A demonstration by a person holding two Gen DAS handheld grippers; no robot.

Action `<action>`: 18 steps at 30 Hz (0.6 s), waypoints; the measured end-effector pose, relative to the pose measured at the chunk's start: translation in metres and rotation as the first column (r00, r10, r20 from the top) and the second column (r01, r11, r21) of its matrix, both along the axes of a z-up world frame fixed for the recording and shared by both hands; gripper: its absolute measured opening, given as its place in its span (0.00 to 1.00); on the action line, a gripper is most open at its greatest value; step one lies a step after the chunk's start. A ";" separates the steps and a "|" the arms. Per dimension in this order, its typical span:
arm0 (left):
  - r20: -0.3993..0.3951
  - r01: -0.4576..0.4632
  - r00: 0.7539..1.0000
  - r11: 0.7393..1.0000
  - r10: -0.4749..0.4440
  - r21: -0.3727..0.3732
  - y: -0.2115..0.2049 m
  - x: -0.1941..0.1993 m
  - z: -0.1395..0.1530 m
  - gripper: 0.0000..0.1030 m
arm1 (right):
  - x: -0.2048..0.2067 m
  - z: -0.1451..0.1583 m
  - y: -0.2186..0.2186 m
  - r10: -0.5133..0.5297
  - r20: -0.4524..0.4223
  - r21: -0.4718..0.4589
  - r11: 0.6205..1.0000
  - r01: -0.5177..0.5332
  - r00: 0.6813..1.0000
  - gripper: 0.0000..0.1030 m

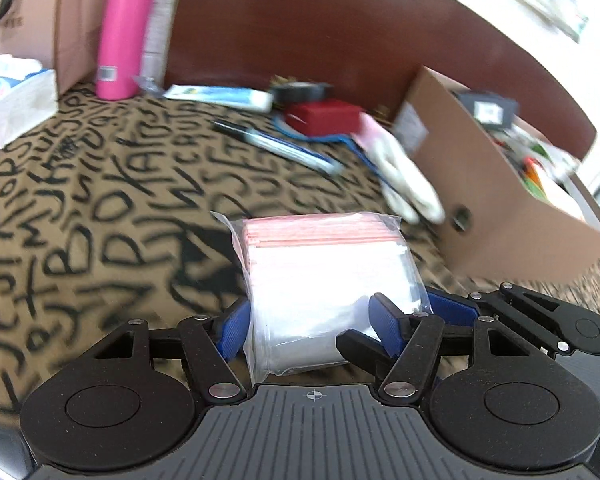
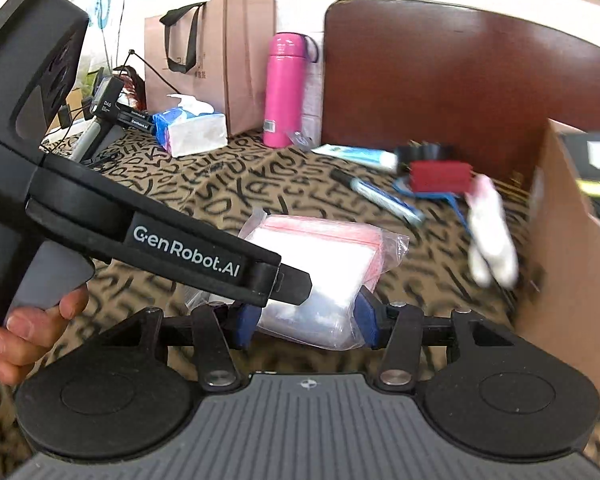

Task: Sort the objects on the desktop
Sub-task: 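Lift the zip bag and carry it over the cardboard box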

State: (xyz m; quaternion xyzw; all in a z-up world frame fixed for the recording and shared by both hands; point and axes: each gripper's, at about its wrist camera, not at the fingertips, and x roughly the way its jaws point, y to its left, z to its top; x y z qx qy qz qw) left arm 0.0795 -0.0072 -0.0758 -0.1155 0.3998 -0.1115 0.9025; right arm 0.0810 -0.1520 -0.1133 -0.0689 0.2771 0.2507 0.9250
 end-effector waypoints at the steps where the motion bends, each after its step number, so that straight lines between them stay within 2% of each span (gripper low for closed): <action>1: -0.002 0.014 1.000 1.000 -0.014 0.001 -0.006 -0.007 0.000 0.71 | -0.009 0.000 -0.005 -0.010 -0.001 -0.001 1.000 0.010 1.000 0.54; 9: -0.025 0.132 0.991 0.991 -0.132 0.023 -0.048 -0.054 -0.001 0.74 | -0.074 -0.005 -0.037 -0.095 -0.031 0.027 0.995 0.096 0.995 0.54; 12: -0.029 0.182 0.983 0.983 -0.181 0.035 -0.060 -0.067 -0.004 0.79 | -0.092 -0.009 -0.050 -0.109 -0.058 0.056 0.992 0.112 0.992 0.55; 14: -0.027 0.196 0.980 0.979 -0.195 0.053 -0.067 -0.069 -0.006 0.83 | -0.099 -0.014 -0.057 -0.125 -0.052 0.069 0.989 0.128 0.991 0.60; 18: -0.052 0.198 0.980 0.977 -0.194 0.084 -0.074 -0.067 -0.011 0.91 | -0.103 -0.020 -0.055 -0.118 -0.033 0.035 0.992 0.119 0.992 0.61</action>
